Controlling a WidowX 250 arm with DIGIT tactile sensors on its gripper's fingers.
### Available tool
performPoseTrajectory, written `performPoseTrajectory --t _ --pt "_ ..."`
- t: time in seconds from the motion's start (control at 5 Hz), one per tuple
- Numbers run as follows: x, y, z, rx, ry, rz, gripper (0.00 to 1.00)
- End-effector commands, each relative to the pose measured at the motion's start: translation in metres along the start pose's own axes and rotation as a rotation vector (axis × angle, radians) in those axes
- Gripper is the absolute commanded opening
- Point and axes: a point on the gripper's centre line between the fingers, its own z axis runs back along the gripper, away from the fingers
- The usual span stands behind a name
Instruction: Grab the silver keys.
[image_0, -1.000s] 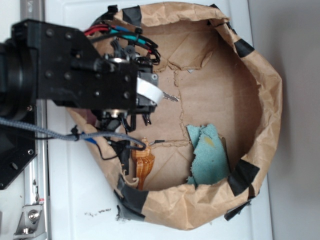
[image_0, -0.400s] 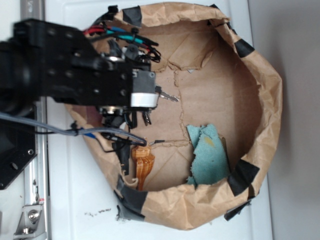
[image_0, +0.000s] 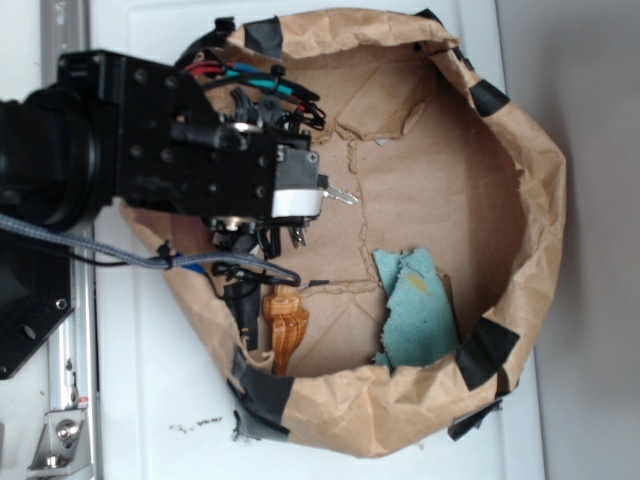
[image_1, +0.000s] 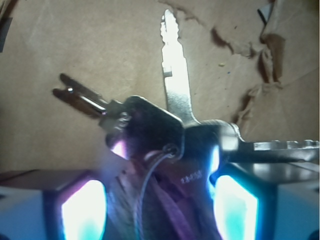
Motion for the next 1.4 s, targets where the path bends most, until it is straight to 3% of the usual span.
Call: performPoseTrajectory --t 0.0,0.6,0.8,1.0,1.2 --pt "0.004 0.007 0.003 0.035 -0.026 0.047 0.0" --pt "0.017 0.012 0.01 0.036 -0.031 0.072 0.0" --pt "0.027 0.013 0.03 0.002 -0.012 0.104 0.0" --pt "0.038 0.014 0.075 -0.084 0.014 0.171 0.0" --pt "0.039 0.011 0.128 -0.237 -0.041 0.203 0.0"
